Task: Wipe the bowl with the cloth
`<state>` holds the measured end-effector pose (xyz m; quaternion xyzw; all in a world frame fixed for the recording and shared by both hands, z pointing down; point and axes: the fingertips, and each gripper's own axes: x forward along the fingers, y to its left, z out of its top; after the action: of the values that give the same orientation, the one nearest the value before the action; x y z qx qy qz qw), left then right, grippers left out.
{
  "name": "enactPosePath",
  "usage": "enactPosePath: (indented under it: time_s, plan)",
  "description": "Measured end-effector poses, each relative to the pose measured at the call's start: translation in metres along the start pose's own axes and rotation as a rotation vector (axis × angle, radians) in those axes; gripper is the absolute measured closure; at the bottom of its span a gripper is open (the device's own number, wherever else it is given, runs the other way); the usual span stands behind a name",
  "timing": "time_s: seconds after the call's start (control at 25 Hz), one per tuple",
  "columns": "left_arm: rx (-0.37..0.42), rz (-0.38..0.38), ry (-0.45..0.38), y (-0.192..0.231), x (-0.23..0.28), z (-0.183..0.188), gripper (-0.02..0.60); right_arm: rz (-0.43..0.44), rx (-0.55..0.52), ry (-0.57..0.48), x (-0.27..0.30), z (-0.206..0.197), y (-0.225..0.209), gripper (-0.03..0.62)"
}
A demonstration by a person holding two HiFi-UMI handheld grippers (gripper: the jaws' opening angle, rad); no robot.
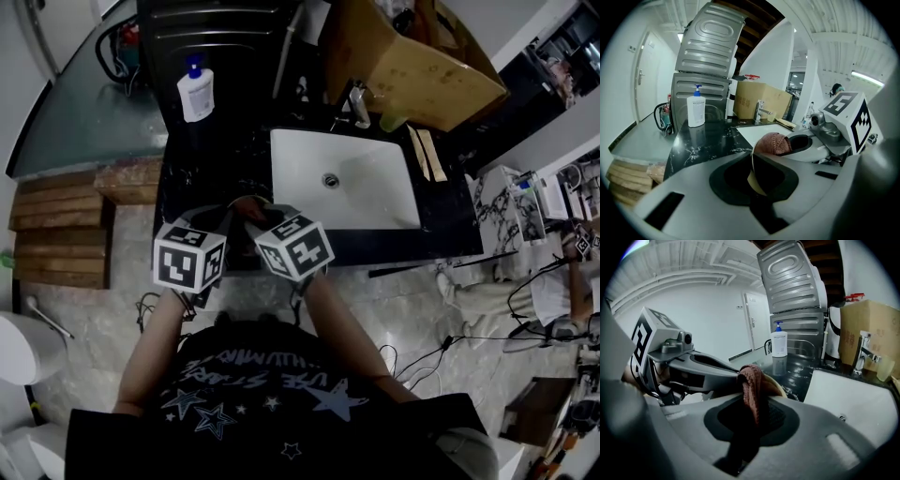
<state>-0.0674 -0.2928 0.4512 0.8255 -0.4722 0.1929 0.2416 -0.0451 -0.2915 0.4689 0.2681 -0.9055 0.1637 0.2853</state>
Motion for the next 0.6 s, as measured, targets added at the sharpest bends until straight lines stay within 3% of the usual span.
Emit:
enactPosePath:
  time_s: [0.36, 0.6]
  plan:
    - [0.033, 0.009, -0.065, 0.007, -0.005, 0.011, 0.558, -0.073, -0.035, 0.091, -0.002, -0.009, -0.012, 0.53]
    - [0.056, 0.018, -0.099, 0.005, -0.009, 0.019, 0.558, -0.042, -0.042, 0.142, -0.004, -0.012, -0.006, 0.531]
